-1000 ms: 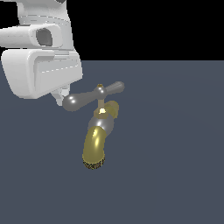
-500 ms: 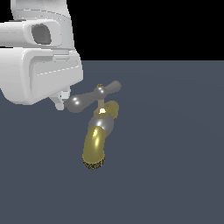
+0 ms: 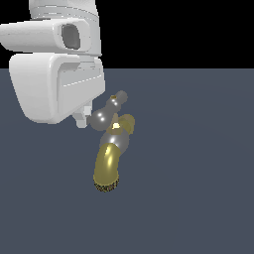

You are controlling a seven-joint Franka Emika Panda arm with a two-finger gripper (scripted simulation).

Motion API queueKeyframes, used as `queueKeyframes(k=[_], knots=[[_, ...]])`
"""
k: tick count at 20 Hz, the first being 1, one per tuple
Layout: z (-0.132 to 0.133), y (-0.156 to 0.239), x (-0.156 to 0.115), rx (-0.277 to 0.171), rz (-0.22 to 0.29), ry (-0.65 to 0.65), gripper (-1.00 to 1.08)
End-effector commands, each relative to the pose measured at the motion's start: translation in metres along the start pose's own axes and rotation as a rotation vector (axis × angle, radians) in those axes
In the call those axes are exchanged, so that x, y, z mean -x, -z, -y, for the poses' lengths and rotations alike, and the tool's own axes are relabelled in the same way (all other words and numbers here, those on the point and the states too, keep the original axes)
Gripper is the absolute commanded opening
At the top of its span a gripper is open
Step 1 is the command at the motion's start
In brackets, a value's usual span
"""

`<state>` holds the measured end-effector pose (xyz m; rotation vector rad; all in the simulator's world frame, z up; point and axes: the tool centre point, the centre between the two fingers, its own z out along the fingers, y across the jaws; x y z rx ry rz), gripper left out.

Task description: Turn on the faucet by rotating a designated handle.

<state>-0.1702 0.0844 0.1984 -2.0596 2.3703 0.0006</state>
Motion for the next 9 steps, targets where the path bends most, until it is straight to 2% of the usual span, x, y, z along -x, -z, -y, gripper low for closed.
queueKeyframes(k=[1, 9], knots=[[0.002, 0.000, -0.029, 0.000, 0.001, -0.040, -1.00], [-0.004, 0.000, -0.066, 0.001, -0.001, -0.047, -1.00]])
